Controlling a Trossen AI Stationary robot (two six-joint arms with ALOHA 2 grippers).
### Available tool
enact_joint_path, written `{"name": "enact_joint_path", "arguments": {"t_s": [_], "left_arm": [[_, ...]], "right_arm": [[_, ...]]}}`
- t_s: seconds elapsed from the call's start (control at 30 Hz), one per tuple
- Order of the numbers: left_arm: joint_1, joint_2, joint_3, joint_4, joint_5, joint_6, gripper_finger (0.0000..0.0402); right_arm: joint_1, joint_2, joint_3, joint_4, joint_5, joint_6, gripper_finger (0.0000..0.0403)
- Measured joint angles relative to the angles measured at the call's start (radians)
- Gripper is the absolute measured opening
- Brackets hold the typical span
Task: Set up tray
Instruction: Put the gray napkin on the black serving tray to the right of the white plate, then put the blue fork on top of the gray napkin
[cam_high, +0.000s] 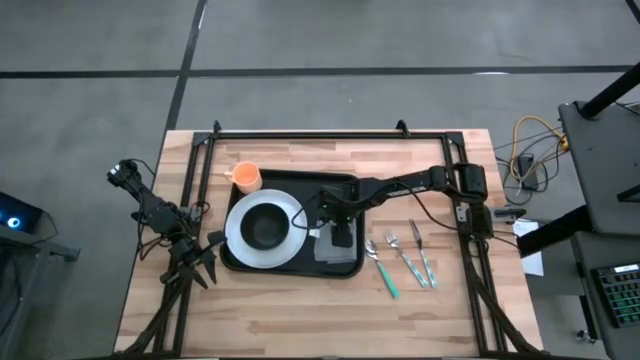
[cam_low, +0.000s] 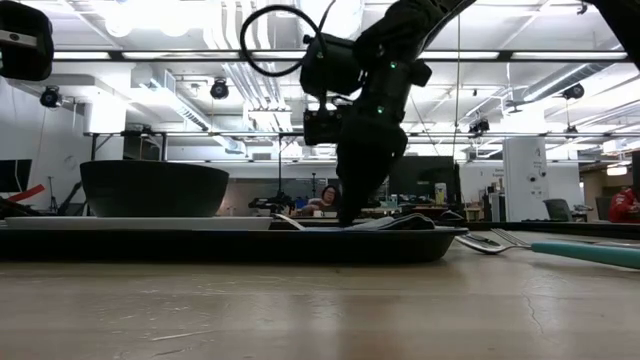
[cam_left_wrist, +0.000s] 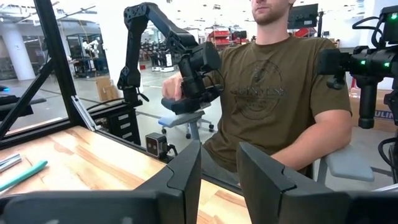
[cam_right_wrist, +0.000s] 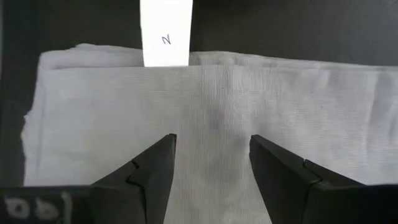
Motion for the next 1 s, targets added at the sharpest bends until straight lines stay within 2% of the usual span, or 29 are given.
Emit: {"name": "enact_joint_path", "arguments": {"t_s": [0.2,0.47,0.7,0.9,1.0], "left_arm": [[0.000,0.000,0.000,0.000,0.000,0.000,0.0085],[0.000,0.000,0.000,0.000,0.000,0.000,0.0085],[0.000,0.000,0.000,0.000,0.000,0.000,0.0085],[0.000,0.000,0.000,0.000,0.000,0.000,0.0085],[0.000,0.000,0.000,0.000,0.000,0.000,0.0085]], "right_arm": [[0.000,-0.017,0.007,-0.008,-0.001,-0.002,0.0194],[0.004,-0.079,0.004,-0.182,-0.004,0.074,0.0194],[0.014,-0.128,-0.006,-0.210,-0.012,0.070,0.0194],[0.045,-0.143,-0.014,-0.249,-0.239,-0.051,0.0194],[0.077,-0.143,-0.019,-0.254,-0.285,-0.016,0.0194]]}}
